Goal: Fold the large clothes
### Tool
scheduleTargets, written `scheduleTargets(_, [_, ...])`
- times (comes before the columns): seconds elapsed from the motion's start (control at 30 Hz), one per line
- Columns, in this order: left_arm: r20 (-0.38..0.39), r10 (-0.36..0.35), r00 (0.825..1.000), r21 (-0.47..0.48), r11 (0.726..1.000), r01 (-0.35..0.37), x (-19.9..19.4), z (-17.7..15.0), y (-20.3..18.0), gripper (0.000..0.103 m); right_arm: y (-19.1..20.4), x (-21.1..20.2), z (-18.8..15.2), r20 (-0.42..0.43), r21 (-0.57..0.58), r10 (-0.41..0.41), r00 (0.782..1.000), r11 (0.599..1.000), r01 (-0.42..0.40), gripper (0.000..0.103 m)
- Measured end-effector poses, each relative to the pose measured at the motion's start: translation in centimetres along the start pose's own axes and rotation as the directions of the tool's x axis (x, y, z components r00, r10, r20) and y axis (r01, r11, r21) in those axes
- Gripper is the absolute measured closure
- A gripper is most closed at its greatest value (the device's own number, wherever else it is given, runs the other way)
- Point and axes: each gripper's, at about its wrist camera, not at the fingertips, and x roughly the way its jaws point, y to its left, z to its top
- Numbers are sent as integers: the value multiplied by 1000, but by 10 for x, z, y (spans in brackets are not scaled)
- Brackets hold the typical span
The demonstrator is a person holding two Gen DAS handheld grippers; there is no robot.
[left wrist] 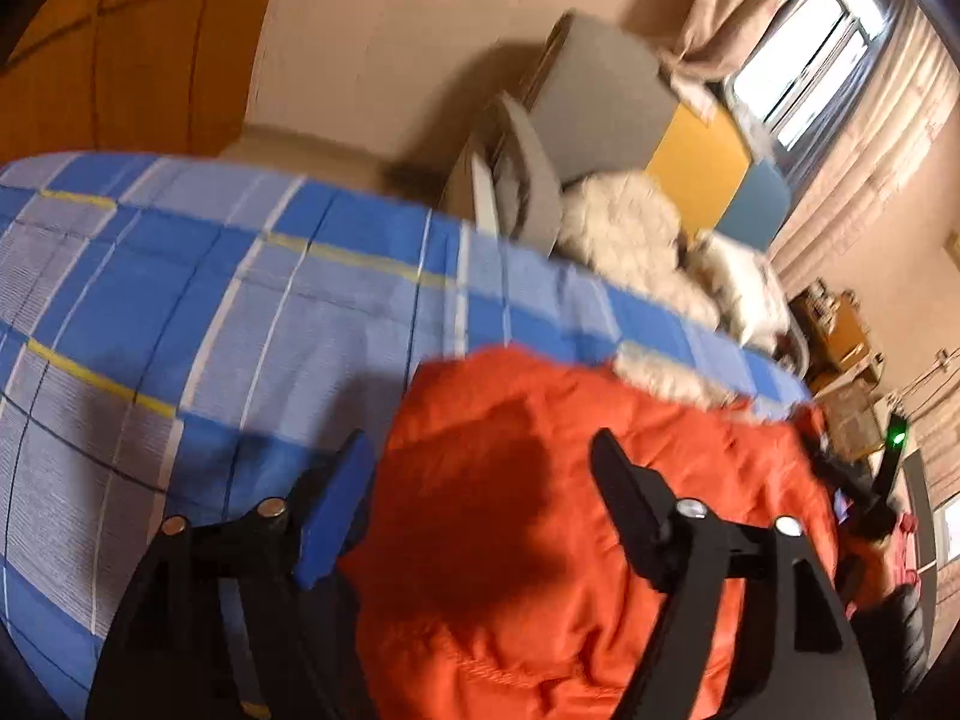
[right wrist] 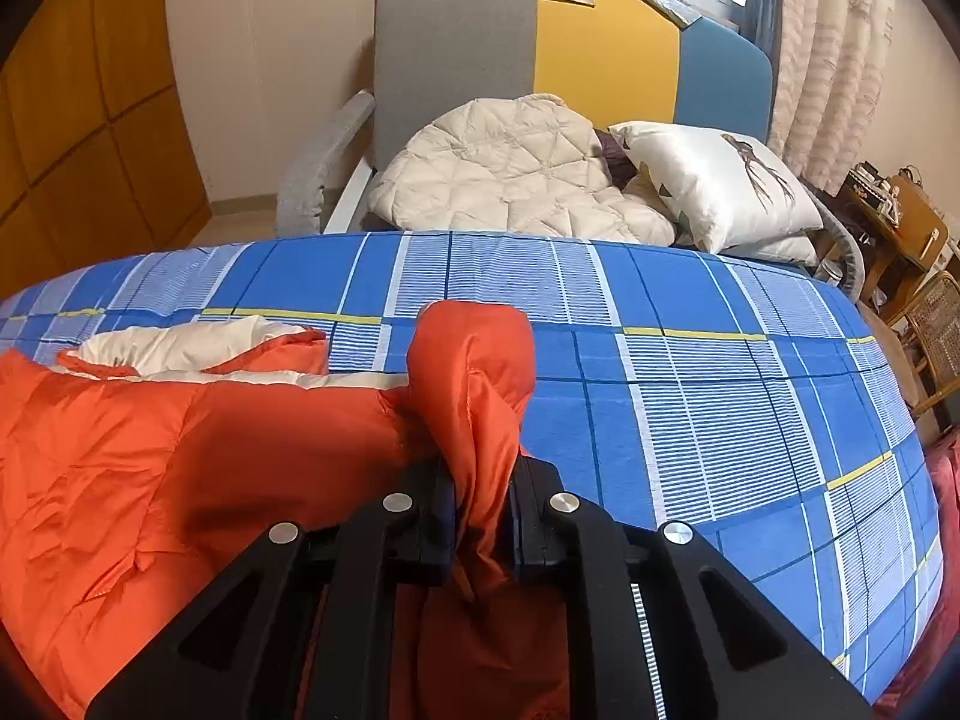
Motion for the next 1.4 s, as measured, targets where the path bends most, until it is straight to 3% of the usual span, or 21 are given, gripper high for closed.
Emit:
scheduleTargets(0.1, [-47,-54,997,-36,998,53,18,-4,6,55,-2,0,1,-1,6,3,1000,1000,-3,90])
scheduleTargets(0.13, [-54,-69,996,-37,997,67,22,-6,5,82,-2,-1,1,-1,6,2,1000,1000,-2,90])
scheduleTargets(0.17, [-51,-71,996,-30,997,69,25,-7,3,92,-2,-1,2,-1,5,1,1000,1000,-1,90])
scheduleTargets(0.27, [11,-24,1000,-3,1000,24,24,-6,-5,101,-2,-7,5,22,3,-5,1000,1000,5,90])
scheduleTargets(0.43, [49,116,992,49,992,-119,35,0,-19,101,6,0,11,33,-13,-38,999,999,38,90])
scheduleTargets(0.6, [37,265,963,127,955,-268,66,-1,-31,101,15,30,5,-6,-38,-85,996,996,85,90])
scheduleTargets(0.9, [44,377,925,181,908,-378,77,-7,-38,98,19,51,-3,-68,-57,-108,992,993,104,90])
scheduleTargets(0.97, [50,391,919,154,906,-394,68,-7,-39,87,16,48,-3,-76,-40,-90,993,995,87,88])
scheduleTargets(1.03, [76,380,922,140,911,-387,53,-9,-43,65,9,43,-2,-79,-10,-67,995,998,66,83])
scheduleTargets(1.07, [105,383,918,139,908,-395,43,-10,-47,60,7,40,-2,-78,3,-58,995,998,59,80])
scheduleTargets(1.13, [147,369,918,141,910,-389,24,-13,-57,60,0,29,-1,-72,44,-30,997,998,34,61])
scheduleTargets(1.2, [195,347,918,144,915,-376,3,-19,-72,58,-1,13,0,-36,56,-32,999,998,34,49])
scheduleTargets(1.4, [246,200,948,186,951,-249,-32,-53,-127,53,14,-50,-10,69,62,44,997,997,-49,48])
